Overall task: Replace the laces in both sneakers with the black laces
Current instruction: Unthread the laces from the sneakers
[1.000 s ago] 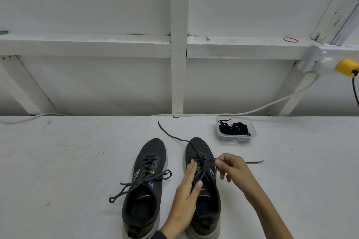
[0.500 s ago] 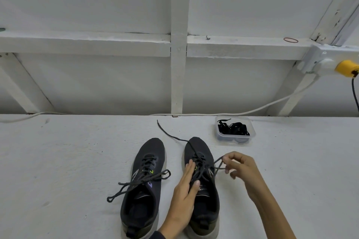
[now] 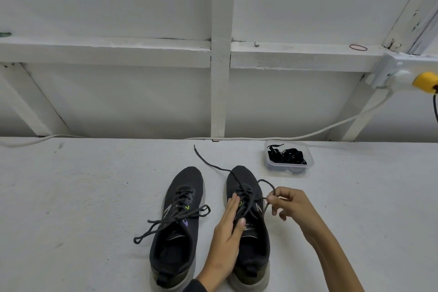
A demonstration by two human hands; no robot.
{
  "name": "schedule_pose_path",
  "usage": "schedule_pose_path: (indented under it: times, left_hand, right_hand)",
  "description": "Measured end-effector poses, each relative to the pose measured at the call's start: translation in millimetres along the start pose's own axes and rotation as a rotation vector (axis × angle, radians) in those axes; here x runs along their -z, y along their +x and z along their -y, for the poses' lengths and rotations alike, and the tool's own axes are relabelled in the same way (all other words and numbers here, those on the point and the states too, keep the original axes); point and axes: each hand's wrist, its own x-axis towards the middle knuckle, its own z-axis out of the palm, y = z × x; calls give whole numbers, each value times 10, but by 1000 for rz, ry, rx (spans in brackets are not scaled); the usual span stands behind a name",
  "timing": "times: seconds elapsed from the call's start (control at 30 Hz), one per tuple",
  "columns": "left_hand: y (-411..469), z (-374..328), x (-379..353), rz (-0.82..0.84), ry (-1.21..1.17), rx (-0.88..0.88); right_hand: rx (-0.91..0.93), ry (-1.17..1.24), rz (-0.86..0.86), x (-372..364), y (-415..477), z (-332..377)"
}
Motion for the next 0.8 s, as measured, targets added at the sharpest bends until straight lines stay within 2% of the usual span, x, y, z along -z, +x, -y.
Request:
schedule_pose_path:
  times: [0.07, 0.13, 0.3, 0.37, 0.47, 0.6, 0.67, 0.73, 0.8]
  left_hand:
    - [0, 5, 1, 0, -5, 1]
    - [-1, 8, -3, -3, -5, 0]
    - [-1, 15, -2, -11, 0, -7]
    - [1, 15, -2, -11, 3, -10]
    - [1, 7, -3, -2, -2, -7]
    - [2, 14, 17, 7, -7, -1]
    - [0, 17, 19, 5, -1, -2]
    - [-6, 4, 12, -2, 1, -5]
    - [-7, -7, 12, -9, 3, -5]
  right_hand:
    - [-3, 61, -109, -15, 11, -26]
    - [-20, 100, -132, -25, 0, -68]
    - [-94, -7, 194, -5, -83, -95]
    - [-80, -51, 235, -15, -106, -112]
    - [-42, -51, 137, -8, -96, -102]
    - [-14, 135, -180, 31, -10, -76]
    - [-34, 210, -274, 41, 5, -84]
    - [-66, 193, -222, 34, -20, -90]
    - [-110, 98, -58, 9, -72, -84]
